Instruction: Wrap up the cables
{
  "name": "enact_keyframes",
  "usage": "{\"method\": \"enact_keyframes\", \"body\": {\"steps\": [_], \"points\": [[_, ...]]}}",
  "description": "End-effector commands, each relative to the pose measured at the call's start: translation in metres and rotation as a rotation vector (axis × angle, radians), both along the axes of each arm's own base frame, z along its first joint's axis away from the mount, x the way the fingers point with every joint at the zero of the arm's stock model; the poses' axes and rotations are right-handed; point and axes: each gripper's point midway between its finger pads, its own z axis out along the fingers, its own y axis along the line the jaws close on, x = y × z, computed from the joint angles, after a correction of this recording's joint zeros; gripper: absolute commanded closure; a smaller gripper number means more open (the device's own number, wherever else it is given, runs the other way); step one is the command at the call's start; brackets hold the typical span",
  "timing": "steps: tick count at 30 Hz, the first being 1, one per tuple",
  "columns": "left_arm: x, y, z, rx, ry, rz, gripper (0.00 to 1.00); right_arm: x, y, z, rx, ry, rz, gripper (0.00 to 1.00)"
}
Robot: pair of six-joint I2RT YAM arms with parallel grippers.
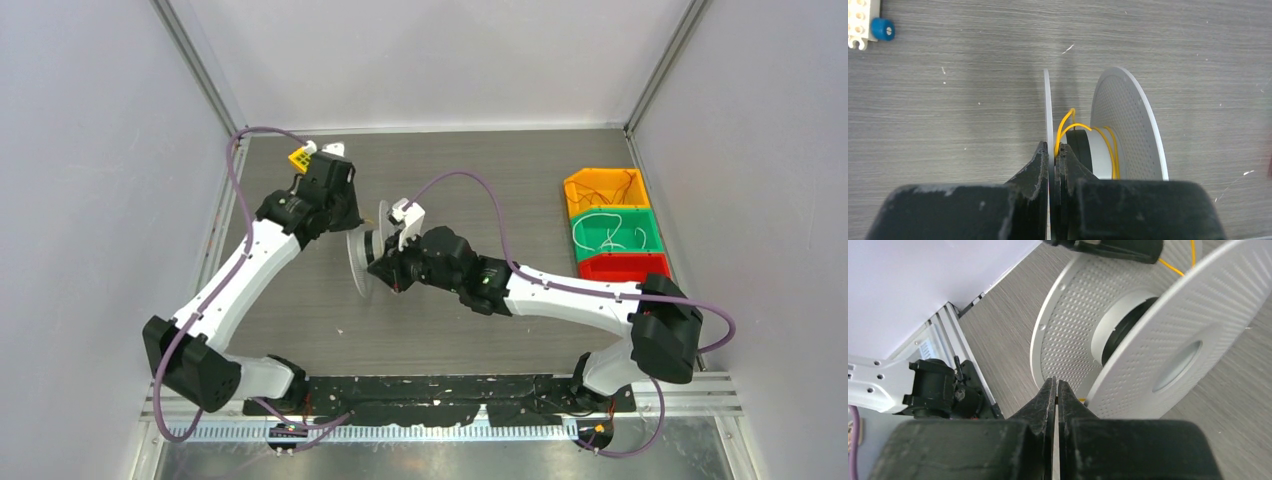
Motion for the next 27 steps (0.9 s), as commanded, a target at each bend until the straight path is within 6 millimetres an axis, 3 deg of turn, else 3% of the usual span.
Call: {"method": "enact_keyframes", "body": {"steps": [1,7,14,15,16,22,27], "points": [[-0.002,-0.001,0.023,-0.124,-0.072,0.101,1.0,0.019,-0.007,0.007,0.086,0.063,-0.124,0.95],[-0.004,0.002,0.036,-0.345,-0.151,0.187,1.0,0.013,-0.022,-0.001,0.076,0.011,-0.11,0.95],[-0.012,0.026,0.07,-0.474,-0.313,0.327,1.0,0.008,-0.06,0.005,0.066,-0.128,-0.137,0.95],[-0.013,0.028,0.073,-0.494,-0.325,0.342,1.0,0.007,-0.063,0.016,0.097,-0.151,-0.141,0.95],[-0.013,0.028,0.074,-0.518,-0.333,0.357,1.0,0.007,-0.066,0.015,0.092,-0.167,-0.14,0.95],[-0.015,0.03,0.08,-0.715,-0.452,0.411,1.0,0.005,-0.069,0.027,0.168,-0.179,-0.149,0.95],[-0.014,0.04,0.077,-0.794,-0.488,0.506,1.0,0.02,-0.064,0.027,0.194,-0.131,-0.243,0.95]]}}
